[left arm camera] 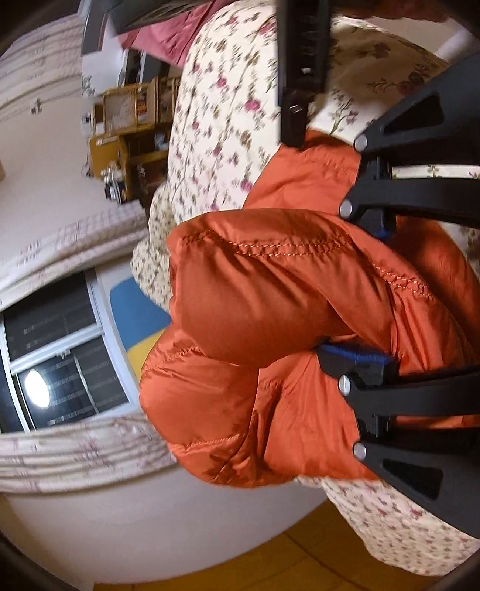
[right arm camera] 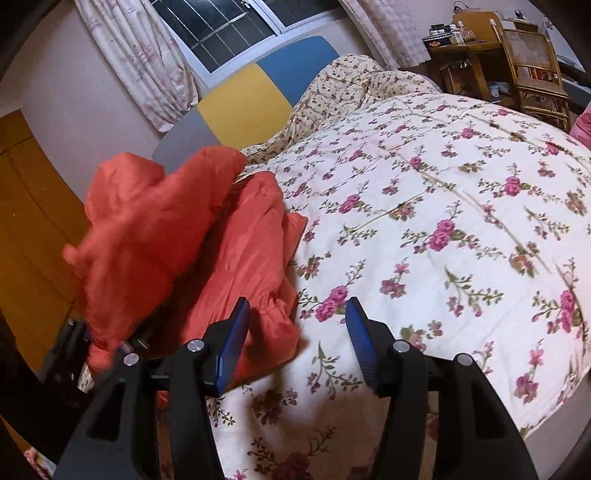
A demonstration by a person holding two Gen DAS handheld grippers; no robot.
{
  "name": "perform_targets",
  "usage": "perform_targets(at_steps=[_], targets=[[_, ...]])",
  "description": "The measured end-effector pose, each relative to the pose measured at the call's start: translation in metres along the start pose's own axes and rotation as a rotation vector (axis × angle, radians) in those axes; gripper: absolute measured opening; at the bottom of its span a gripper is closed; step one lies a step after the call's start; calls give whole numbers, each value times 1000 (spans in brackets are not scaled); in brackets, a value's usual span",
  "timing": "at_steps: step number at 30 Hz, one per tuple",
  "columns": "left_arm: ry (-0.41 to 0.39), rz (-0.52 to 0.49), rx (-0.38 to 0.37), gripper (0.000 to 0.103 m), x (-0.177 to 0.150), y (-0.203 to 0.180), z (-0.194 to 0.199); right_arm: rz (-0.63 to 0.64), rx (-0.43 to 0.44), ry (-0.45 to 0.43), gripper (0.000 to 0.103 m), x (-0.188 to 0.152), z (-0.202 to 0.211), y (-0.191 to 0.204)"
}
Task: Fold large clothes
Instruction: 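Release the jacket with both grippers and withdraw them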
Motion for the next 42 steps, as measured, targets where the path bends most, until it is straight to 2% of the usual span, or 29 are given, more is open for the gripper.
perform_targets(at_steps=[1,3,5,10,13,14,16,18,20,24,28,29,30,33,35,36,39,41,42], targets=[[-6,-8,-25,55,-4,-6,-1,5,-1,-5,54,1,2,1],[-19,-30,-64,71,-11,-18,-1,25,4,-16,54,5,7,4],[-33,-51,-95,73,-16,-31,0,41,32,-24,54,7,12,11],[-46,-65,-129,73,-21,-39,1,71,179,-30,54,16,21,37],[-47,-66,-135,73,-20,-39,0,127,239,12,51,19,15,57],[-48,-69,-137,73,-22,-39,0,141,236,43,47,19,10,60],[-54,-79,-149,75,-23,-43,3,159,220,117,16,16,-7,62],[-57,-97,-157,77,-23,-43,5,182,145,147,6,15,-20,56],[-60,-112,-165,77,-25,-45,11,175,104,179,5,9,-30,46],[-69,-81,-240,78,-24,-36,33,126,62,190,3,-8,-45,25],[-64,4,-255,79,-29,-14,53,113,48,161,2,-17,-51,21],[-61,32,-242,80,-31,-4,56,116,52,153,2,-17,-47,18],[-55,65,-227,85,-33,6,57,117,59,148,3,-17,-46,19],[-52,209,-136,88,-35,53,54,93,92,150,4,-15,-41,20],[-32,326,-34,88,-39,92,45,100,97,155,5,-12,-40,22],[-13,403,27,88,-42,118,36,114,97,155,8,-9,-38,25],[27,618,130,88,-52,175,13,155,103,138,10,0,-32,36],[67,715,146,88,-55,197,-6,159,113,99,14,10,-24,41],[95,740,127,87,-56,201,-18,153,114,65,23,18,-17,43]])
Point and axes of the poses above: each gripper's, at about its wrist camera, not at the fingertips, and z roughly against the way its jaws point, y to its left, x to its top, the point moved 7 cm from there along -z, roughly the way its jaws point, and after that the axes turned 1 degree about -y, right-handed, at the moved point
